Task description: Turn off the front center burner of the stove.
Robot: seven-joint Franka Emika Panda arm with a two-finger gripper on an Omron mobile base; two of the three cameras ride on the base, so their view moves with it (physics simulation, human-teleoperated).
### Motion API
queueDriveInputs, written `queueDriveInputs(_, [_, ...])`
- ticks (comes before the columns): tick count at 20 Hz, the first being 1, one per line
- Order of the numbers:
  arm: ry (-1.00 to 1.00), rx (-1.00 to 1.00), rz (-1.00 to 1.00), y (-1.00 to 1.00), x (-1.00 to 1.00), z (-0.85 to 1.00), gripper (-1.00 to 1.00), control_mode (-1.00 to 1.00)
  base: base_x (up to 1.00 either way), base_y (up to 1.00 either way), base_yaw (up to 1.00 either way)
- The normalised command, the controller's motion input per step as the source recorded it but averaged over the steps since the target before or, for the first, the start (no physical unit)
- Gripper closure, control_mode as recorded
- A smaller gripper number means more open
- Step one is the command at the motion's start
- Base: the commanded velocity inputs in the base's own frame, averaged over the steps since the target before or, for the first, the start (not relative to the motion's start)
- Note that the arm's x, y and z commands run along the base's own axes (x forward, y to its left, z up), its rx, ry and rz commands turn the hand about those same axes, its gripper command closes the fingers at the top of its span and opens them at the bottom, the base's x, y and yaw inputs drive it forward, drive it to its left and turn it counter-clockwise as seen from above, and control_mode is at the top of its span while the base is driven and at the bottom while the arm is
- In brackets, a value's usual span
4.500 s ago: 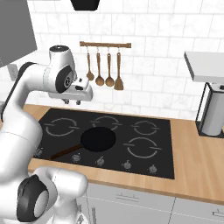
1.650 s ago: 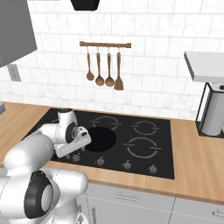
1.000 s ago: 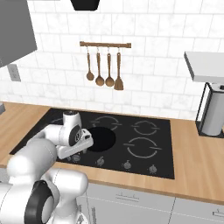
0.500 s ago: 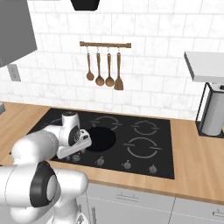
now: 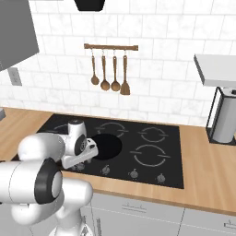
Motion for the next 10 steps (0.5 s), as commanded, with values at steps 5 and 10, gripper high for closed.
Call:
queueDriveInputs(5, [0.0,0.0,0.0,0.0,0.04,-0.13,1.0,-1.0,0.0,0.0,0.0])
queueDriveInputs(10, [0.0,0.0,0.0,0.0,0.0,0.0,1.0,-1.0,0.0,0.0,0.0])
